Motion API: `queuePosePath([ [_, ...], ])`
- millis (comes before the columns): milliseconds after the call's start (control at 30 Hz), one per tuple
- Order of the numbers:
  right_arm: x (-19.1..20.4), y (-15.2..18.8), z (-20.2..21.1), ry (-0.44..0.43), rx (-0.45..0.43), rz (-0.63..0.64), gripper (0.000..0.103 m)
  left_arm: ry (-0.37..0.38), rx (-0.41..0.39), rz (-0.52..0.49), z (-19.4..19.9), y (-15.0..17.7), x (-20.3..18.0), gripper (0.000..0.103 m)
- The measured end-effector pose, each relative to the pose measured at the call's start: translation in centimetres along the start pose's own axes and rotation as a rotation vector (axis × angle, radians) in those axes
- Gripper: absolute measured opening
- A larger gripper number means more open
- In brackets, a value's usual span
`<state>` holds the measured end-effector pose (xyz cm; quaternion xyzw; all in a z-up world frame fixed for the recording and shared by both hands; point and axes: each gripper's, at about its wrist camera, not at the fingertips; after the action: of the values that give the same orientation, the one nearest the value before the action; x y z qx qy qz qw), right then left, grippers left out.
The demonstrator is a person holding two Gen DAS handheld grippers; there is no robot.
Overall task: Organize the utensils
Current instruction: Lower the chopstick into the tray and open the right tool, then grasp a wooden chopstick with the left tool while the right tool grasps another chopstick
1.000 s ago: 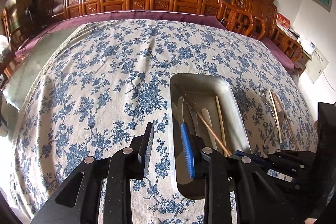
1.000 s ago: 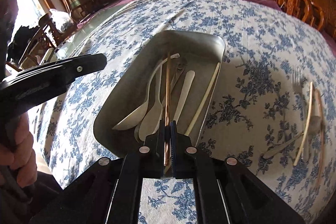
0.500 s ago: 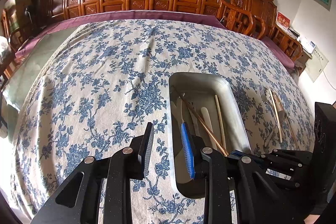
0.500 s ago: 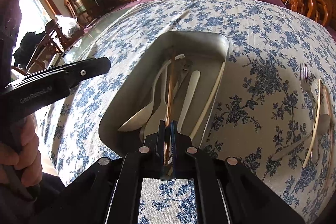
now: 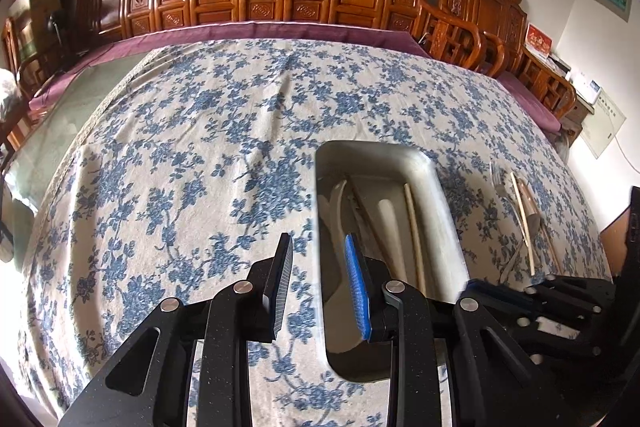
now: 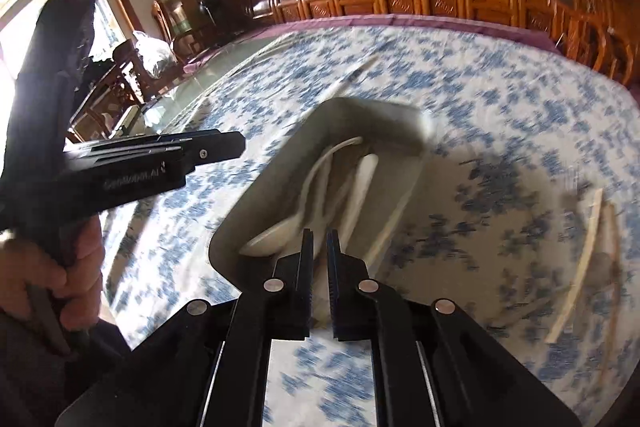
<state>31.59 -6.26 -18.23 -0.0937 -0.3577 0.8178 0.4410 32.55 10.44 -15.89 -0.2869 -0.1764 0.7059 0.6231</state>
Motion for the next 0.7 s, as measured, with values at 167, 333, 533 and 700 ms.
queuePosePath([
  [167, -3.5, 2.1, 3.8, 0.103, -0.024, 0.014, 0.021, 0.032, -0.021, -0.061, 0.2, 0.4, -3.3, 0.032],
  [333, -8.3, 4.5, 6.4, 0.215, -0.017, -0.007, 0.021, 0.071, -0.022, -0.119, 0.2, 1.1, -6.9, 0.034],
  [533, -13.8, 7.1, 8.1, 0.333, 0.009, -0.04, 0.023, 0.123, -0.021, -0.176, 0.1, 2.5, -10.9, 0.046],
  [700, -17.3, 8.9, 7.7, 0.396, 0.055, -0.052, 0.023, 0.133, -0.019, -0.2, -0.5, 3.9, -13.4, 0.047],
])
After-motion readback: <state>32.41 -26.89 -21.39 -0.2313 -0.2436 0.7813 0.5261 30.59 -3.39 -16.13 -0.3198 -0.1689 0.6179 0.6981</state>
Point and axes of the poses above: each gripper's, at about its wrist camera, not at the fingertips, and z roughly against the way its jaws point, x to its left, y to its underside, and after that the axes turned 7 degrees about z, right-handed
